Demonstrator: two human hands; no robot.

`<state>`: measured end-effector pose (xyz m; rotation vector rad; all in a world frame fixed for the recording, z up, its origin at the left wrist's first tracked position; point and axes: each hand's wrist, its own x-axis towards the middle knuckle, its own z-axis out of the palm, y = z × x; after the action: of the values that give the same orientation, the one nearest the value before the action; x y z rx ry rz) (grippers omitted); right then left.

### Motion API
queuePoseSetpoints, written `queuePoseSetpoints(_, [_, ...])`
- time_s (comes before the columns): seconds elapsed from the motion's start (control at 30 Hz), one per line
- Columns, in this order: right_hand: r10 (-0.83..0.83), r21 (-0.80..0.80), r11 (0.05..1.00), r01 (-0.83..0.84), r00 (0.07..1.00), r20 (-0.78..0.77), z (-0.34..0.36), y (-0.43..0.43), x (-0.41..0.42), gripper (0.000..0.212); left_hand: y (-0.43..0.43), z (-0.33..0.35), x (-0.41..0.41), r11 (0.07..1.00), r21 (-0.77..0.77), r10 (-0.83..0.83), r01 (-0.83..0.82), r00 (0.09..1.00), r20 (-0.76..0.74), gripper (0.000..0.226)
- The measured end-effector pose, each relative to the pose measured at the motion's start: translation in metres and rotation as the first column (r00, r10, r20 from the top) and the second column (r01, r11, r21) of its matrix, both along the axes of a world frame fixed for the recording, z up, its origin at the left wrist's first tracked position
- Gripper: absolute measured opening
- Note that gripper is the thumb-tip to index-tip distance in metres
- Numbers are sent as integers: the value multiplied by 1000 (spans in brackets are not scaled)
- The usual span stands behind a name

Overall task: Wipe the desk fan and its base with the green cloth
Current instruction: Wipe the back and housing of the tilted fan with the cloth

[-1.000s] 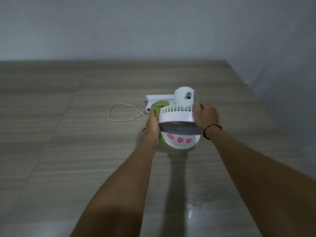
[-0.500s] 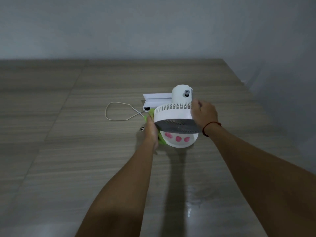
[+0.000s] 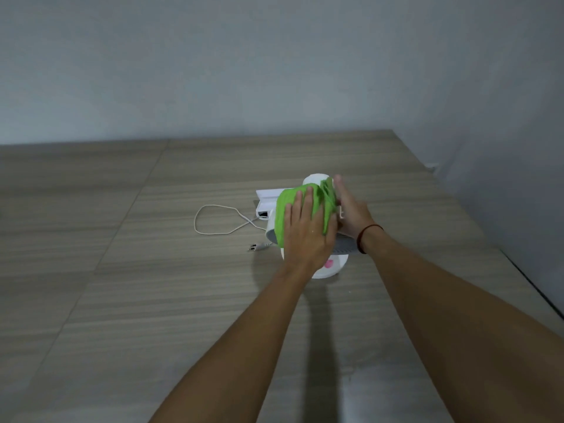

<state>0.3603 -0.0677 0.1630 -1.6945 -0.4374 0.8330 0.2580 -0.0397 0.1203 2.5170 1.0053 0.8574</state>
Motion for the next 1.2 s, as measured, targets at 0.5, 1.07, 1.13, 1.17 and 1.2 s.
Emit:
queuePoseSetpoints(0.5, [-203,-32,976,217,951,233,-17,-26,34,34,42,18,-33,892,-438,24,109,958,287,38])
queuePoseSetpoints(1.07, [-216,71,975,211,823,525,-47,-11,-1,39,41,9,-29,898,-438,83,45,960,269,39])
queuePoseSetpoints(1.13, [-261,112,965,237,902,344,-46,-11,7,33,38,8,-26,890,-453,109,42,947,302,39])
queuePoseSetpoints(1.17, [-267,117,962,245,933,240,-46,-11,12,33,37,6,-25,890,-454,115,41,943,311,39])
queuePoseSetpoints(1.2, [-279,111,958,266,952,126,-46,-11,17,31,37,5,-24,892,-449,114,42,942,314,38])
